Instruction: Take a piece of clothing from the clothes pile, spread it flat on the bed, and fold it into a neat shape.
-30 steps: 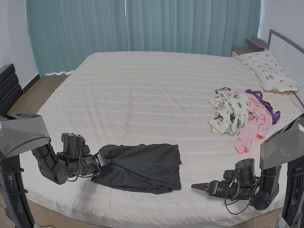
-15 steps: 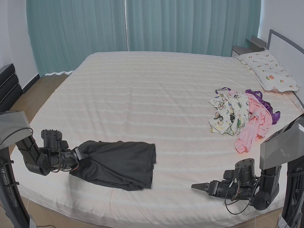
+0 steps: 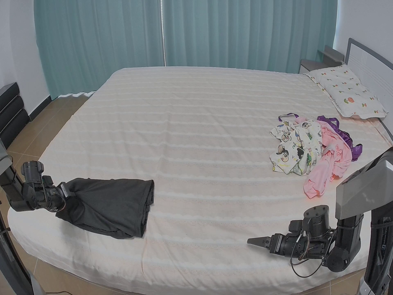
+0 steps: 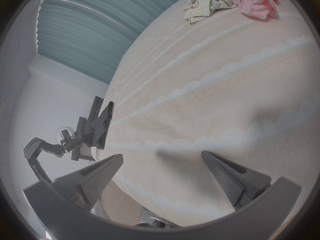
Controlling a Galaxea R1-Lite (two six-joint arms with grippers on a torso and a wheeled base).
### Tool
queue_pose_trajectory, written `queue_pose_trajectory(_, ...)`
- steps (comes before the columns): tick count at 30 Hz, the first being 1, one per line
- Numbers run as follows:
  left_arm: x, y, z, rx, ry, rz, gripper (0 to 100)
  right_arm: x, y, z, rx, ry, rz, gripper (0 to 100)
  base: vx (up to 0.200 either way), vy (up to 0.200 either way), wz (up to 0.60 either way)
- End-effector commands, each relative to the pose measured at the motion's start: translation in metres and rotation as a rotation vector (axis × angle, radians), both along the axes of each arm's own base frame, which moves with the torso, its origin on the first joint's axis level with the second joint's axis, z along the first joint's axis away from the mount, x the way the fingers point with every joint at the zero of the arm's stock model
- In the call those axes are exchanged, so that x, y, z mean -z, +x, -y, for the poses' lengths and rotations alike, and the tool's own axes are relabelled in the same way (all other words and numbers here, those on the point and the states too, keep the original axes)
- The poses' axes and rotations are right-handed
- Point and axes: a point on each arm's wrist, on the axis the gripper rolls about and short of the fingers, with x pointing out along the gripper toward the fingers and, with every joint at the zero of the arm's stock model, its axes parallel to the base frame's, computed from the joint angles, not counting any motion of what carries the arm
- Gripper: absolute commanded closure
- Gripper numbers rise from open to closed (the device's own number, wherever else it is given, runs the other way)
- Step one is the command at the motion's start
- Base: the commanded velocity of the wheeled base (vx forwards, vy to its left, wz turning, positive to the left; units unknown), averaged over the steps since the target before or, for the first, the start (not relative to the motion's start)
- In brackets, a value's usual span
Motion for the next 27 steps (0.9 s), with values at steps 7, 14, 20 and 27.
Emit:
queue_pose_trajectory(7, 0.0, -0.001, -0.047, -0.069, 0.04, -0.023, 100, 0.001, 0.0, 0.0, -0.003, -0.003, -0.002, 0, 0.0, 0.0, 0.0)
queue_pose_trajectory(14, 0.006, 0.004, -0.049, -0.07, 0.029, -0.034, 0, 0.001, 0.0, 0.0, -0.003, -0.003, -0.002, 0, 0.0, 0.0, 0.0)
queue_pose_trajectory(20, 0.004, 0.002, -0.051, -0.078, 0.028, -0.031, 0, 0.001, 0.0, -0.001, -0.003, -0.002, -0.001, 0, 0.0, 0.0, 0.0)
queue_pose_trajectory(27, -0.025, -0.007, -0.073, -0.15, 0.036, 0.052, 0, 0.0, 0.0, 0.0, 0.0, -0.005, 0.007, 0, 0.0, 0.0, 0.0)
